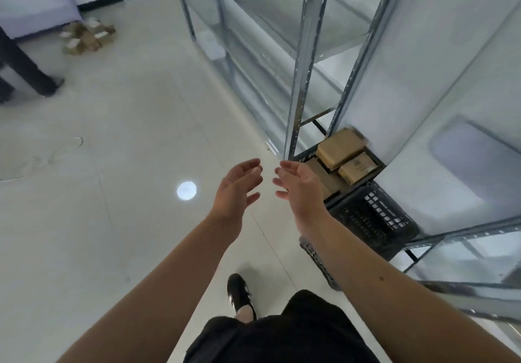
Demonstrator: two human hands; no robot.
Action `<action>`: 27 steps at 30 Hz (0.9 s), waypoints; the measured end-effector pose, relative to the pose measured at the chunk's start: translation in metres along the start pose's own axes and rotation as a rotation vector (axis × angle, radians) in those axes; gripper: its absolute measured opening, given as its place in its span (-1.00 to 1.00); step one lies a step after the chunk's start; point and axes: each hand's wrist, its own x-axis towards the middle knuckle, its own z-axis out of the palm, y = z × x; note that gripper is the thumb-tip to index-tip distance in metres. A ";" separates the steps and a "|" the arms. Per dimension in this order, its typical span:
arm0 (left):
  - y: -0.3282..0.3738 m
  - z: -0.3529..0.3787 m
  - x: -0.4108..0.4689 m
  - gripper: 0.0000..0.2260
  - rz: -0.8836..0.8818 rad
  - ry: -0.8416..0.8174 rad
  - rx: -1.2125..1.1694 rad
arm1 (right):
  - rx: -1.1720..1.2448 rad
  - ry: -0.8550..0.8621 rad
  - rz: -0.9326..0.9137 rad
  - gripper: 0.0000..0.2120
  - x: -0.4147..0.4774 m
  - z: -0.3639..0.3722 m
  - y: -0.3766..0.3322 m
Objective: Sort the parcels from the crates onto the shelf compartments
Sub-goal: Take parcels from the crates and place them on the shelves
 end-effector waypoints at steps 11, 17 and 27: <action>0.074 0.037 0.162 -0.82 -0.053 -0.302 0.211 | 0.132 0.300 0.005 -0.84 0.114 0.010 -0.040; 0.085 0.102 0.244 -0.80 -0.089 -0.370 0.295 | 0.217 0.410 0.074 -0.87 0.192 -0.029 -0.050; 0.099 0.208 0.335 -0.84 -0.213 -0.470 0.405 | 0.316 0.569 0.134 -0.88 0.284 -0.096 -0.076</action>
